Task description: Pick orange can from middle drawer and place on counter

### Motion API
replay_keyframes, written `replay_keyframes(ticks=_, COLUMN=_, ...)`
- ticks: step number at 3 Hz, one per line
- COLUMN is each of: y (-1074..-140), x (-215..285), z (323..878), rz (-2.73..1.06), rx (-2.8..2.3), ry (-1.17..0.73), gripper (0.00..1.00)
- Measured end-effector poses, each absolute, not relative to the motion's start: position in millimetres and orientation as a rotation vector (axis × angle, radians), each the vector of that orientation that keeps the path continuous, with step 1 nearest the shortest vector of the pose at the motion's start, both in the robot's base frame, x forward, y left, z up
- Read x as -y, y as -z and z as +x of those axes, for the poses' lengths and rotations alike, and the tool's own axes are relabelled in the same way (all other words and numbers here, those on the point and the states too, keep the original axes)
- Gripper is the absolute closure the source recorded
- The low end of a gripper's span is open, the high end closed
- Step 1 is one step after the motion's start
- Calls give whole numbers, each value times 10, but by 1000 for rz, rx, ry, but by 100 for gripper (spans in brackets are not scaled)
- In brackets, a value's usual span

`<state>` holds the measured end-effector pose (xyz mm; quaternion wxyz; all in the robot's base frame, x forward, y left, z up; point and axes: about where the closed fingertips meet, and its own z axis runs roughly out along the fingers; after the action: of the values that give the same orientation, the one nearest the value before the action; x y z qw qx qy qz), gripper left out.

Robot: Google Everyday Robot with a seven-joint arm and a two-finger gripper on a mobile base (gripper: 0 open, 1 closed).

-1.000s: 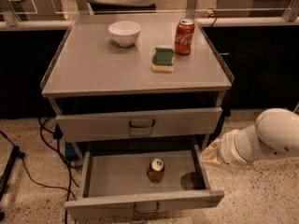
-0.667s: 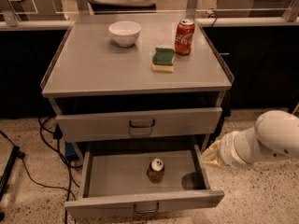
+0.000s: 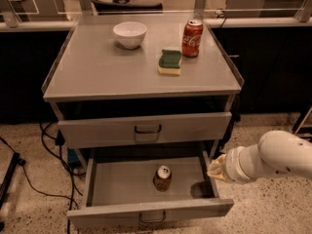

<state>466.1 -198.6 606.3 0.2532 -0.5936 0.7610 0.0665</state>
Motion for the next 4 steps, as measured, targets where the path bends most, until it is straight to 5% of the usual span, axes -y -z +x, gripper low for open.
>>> replay_keyframes(ticks=2, y=-5437, x=1690, z=4832, rz=-1661, rx=-1993, ry=-256, gripper=100)
replay_keyframes(ticks=4, y=-5098, x=1386, z=4948, rz=-1693, rx=-1948, ry=-348, gripper=81)
